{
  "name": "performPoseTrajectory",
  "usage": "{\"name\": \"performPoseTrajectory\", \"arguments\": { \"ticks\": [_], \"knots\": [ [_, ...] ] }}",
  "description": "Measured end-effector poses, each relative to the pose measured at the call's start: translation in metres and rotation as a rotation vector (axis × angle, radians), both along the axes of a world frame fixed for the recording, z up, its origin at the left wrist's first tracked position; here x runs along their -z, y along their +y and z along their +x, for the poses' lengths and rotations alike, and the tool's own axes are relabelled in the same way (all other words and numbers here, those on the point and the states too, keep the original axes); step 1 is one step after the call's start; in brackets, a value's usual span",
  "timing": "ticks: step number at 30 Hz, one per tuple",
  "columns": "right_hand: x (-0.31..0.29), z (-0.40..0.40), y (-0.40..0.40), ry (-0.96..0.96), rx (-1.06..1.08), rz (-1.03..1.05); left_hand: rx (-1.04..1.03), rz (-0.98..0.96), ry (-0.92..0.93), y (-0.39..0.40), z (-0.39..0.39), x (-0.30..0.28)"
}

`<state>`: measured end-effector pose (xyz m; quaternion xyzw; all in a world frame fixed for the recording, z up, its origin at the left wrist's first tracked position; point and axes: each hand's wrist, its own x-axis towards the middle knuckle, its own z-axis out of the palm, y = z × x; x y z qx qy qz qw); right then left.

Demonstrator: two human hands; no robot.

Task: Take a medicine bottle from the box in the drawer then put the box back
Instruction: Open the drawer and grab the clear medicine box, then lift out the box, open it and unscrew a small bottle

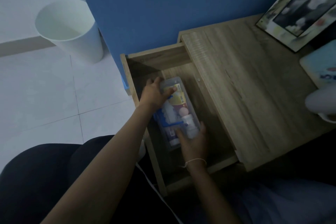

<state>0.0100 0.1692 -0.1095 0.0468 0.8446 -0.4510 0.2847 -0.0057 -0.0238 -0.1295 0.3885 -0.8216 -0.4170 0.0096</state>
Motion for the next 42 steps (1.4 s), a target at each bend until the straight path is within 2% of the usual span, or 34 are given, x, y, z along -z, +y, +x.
{"name": "performPoseTrajectory", "arguments": {
  "ticks": [6, 12, 17, 21, 25, 29, 34, 42],
  "knots": [
    [-0.014, 0.005, -0.009, -0.044, 0.082, -0.064, -0.007, -0.01, -0.014, 0.002, 0.003, -0.012],
    [-0.049, 0.006, -0.005, -0.017, 0.086, -0.13, -0.032, -0.13, 0.03, 0.006, 0.0, -0.064],
    [-0.095, 0.003, -0.001, 0.047, 0.006, -0.195, -0.069, -0.255, 0.112, 0.001, 0.003, -0.12],
    [-0.136, -0.019, 0.007, 0.085, -0.062, -0.232, -0.132, -0.278, 0.155, -0.001, 0.0, -0.156],
    [-0.169, -0.055, 0.019, 0.208, -0.113, -0.204, -0.128, -0.253, 0.198, 0.006, -0.023, -0.185],
    [-0.179, -0.1, 0.03, 0.26, -0.085, -0.107, -0.074, -0.159, 0.206, 0.023, -0.059, -0.192],
    [-0.17, -0.143, 0.046, 0.271, -0.132, -0.044, -0.042, -0.074, 0.161, 0.042, -0.088, -0.171],
    [-0.152, -0.183, 0.05, 0.261, -0.16, 0.013, -0.004, -0.075, 0.167, 0.05, -0.106, -0.153]
  ]
}}
